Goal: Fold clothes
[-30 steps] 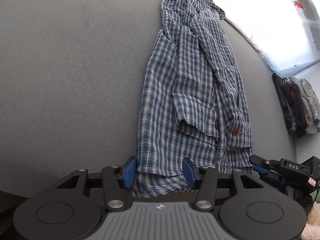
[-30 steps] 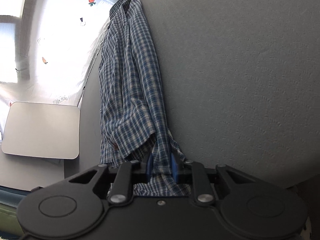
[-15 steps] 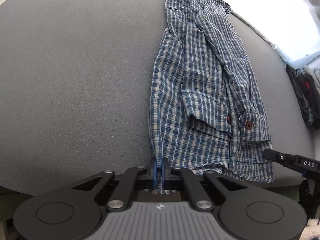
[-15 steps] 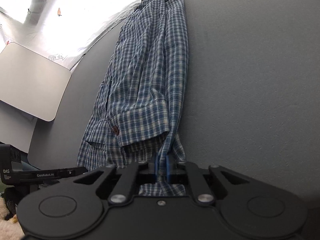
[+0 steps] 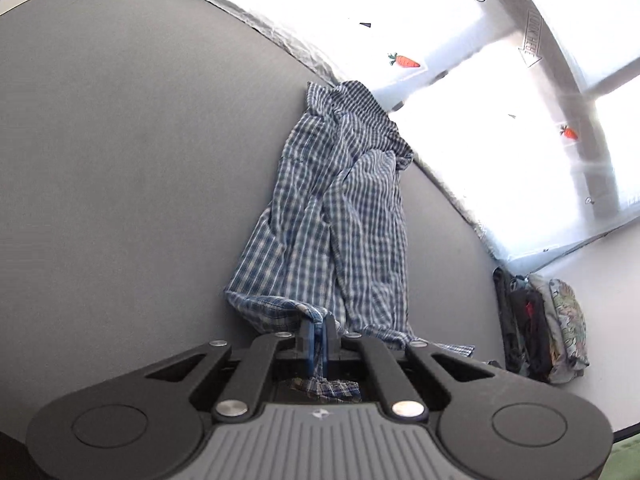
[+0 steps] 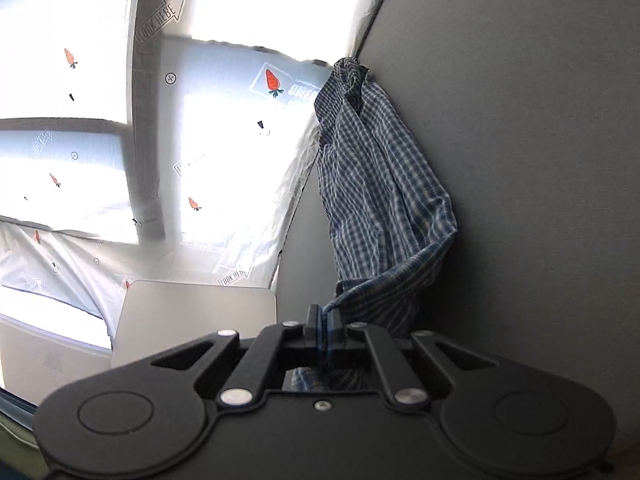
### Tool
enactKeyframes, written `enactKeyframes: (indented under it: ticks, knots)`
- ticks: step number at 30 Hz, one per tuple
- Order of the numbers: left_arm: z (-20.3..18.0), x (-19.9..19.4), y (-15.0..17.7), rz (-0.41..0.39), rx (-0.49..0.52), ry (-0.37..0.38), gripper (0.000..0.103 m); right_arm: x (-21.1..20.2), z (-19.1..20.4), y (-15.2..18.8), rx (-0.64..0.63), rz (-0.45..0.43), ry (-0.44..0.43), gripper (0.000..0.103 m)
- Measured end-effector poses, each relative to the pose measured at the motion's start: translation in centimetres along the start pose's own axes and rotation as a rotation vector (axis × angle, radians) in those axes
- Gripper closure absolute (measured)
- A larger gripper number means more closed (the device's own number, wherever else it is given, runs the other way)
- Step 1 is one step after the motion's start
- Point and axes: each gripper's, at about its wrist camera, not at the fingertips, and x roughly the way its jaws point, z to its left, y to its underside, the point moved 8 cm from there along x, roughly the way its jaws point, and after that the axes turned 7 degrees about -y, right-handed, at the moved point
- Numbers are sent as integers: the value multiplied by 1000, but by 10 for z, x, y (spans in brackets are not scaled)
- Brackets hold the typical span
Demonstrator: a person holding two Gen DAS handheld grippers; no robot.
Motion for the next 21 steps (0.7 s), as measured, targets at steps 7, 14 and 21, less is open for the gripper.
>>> enactKeyframes:
  ticks: [7,14,21]
  knots:
    - [-28,16,-52,-61,-4,43,100,6,1,-33,50,-68,-27,100]
    - [-46,57,-100,-76,0,45,100,41,-9,-77,94,-108,-20,100]
    - [-45,133,-151,-48,-24,1,100,90,-29,-133,142,-120,5,100]
